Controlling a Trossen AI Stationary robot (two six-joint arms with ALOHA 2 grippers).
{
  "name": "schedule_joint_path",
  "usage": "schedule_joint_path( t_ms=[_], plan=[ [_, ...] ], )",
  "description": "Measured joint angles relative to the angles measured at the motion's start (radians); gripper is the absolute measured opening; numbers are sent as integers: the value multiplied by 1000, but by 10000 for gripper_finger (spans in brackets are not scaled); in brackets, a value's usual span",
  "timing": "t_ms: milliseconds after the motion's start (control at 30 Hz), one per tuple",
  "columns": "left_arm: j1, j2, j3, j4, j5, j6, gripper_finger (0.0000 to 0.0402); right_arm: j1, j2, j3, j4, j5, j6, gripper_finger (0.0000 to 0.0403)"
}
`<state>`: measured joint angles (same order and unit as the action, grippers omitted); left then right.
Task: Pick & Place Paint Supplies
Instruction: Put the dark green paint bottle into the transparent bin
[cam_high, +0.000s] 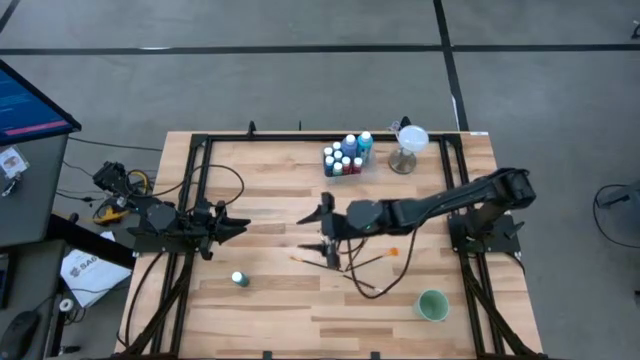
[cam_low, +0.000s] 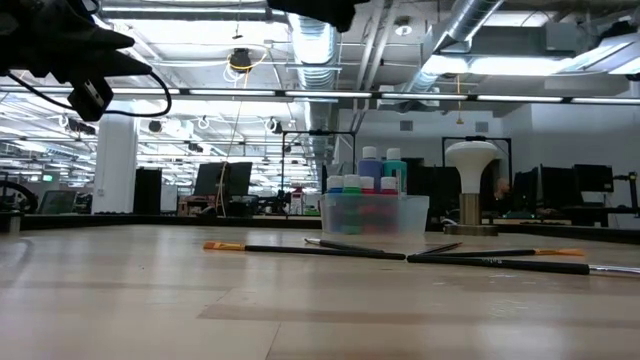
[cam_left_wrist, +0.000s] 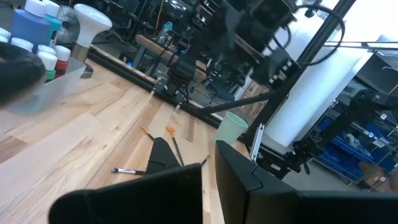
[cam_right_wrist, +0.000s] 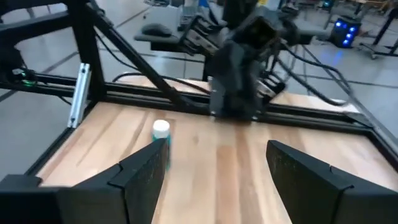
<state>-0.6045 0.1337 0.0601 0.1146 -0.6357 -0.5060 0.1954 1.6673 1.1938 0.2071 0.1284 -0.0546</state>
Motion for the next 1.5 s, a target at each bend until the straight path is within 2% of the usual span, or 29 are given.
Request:
schedule_joint_path(
  t_ms=[500, 633, 933, 1167, 1300, 1500],
  plan=[
    [0, 0, 0, 8, 0, 0, 2, 97, 236, 148, 22, 0, 81, 270],
    [0, 0, 0, 8, 0, 0, 2, 109, 375, 275, 36, -2, 74, 270],
    [0, 0, 0, 16, 0, 0, 2, 108, 682, 708, 31, 0, 74, 270],
    [0, 0, 0, 20, 0, 0, 2, 105, 882, 1000, -81, -3, 81, 270],
    [0, 0, 0, 23, 0, 0, 2, 95, 969, 1091, -126, -2, 82, 270],
    [0, 0, 0, 23, 0, 0, 2, 68, 1019, 1130, -136, 1, 111, 270]
  ],
)
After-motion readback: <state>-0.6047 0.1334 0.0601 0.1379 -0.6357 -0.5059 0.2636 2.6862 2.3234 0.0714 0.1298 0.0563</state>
